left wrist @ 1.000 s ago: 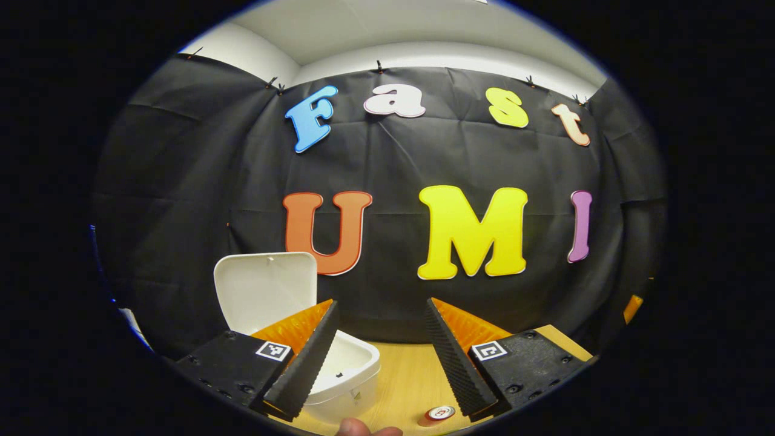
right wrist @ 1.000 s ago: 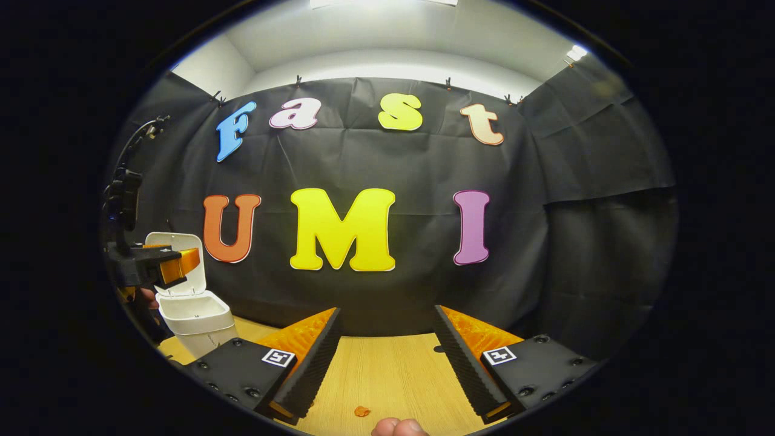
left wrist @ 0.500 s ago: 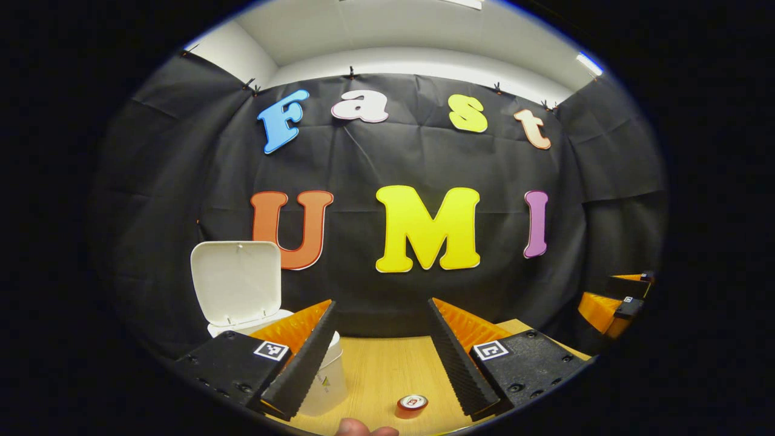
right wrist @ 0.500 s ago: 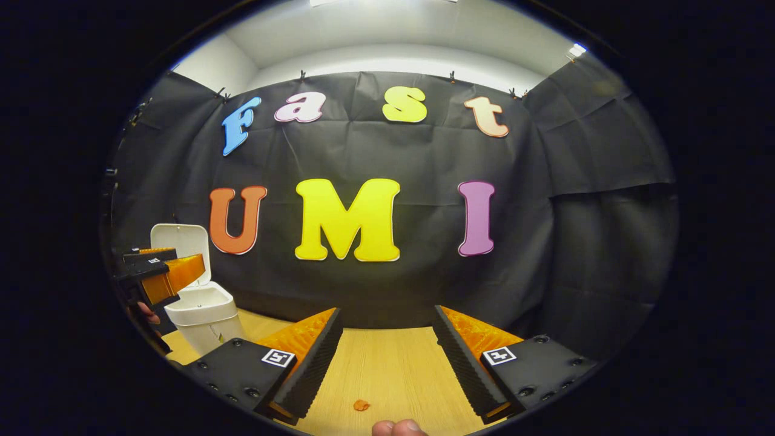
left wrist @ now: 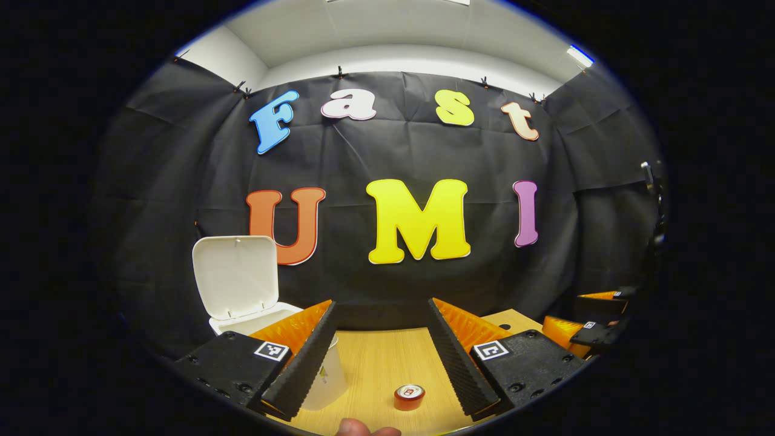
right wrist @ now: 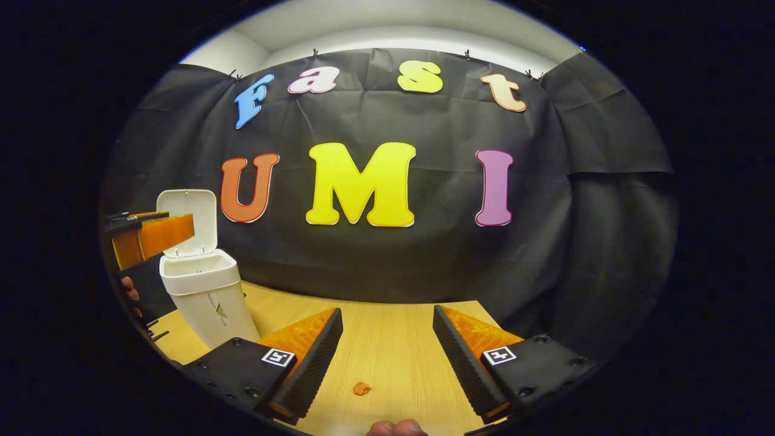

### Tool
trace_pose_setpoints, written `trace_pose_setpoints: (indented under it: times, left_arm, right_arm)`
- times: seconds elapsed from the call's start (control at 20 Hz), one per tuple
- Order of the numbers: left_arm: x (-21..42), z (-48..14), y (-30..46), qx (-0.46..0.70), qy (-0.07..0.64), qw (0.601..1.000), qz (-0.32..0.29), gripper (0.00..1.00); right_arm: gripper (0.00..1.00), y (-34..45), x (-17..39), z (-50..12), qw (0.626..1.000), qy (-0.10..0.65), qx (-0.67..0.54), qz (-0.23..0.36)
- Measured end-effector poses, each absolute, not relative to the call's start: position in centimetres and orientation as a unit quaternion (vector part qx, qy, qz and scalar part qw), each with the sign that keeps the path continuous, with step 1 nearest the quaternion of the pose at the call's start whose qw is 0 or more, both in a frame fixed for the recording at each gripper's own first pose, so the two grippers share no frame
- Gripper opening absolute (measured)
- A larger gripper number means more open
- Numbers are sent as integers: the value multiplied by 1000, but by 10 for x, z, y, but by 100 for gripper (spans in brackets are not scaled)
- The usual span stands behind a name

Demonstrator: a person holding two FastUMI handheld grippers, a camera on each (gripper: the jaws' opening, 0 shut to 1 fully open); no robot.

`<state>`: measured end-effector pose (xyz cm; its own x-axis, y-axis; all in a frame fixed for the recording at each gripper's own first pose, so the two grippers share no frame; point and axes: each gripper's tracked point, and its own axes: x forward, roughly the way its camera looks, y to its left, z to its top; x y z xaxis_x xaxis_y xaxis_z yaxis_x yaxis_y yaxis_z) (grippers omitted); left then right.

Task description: Press the lid of the desktop garbage bin to open it, pick up the crumpled paper on the desktop and throw it into the bin, then pick up the pop can on the desktop and drop it into the bin, and finally close the garbage bin lid.

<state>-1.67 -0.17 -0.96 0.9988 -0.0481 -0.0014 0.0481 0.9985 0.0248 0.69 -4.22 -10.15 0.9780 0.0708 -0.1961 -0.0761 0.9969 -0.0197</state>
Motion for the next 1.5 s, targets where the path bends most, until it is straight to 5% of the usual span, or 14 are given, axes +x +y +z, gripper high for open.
trace_pose_setpoints:
  times: [0.9,1.5]
  left_arm:
    - [-46,-21,31,33,39,998,40,94]
    - [-39,-25,51,43,52,996,63,95]
  right_arm:
    - [97,-21,36,-327,947,306,-25,99]
    - [97,-1,42,-418,904,409,-46,116]
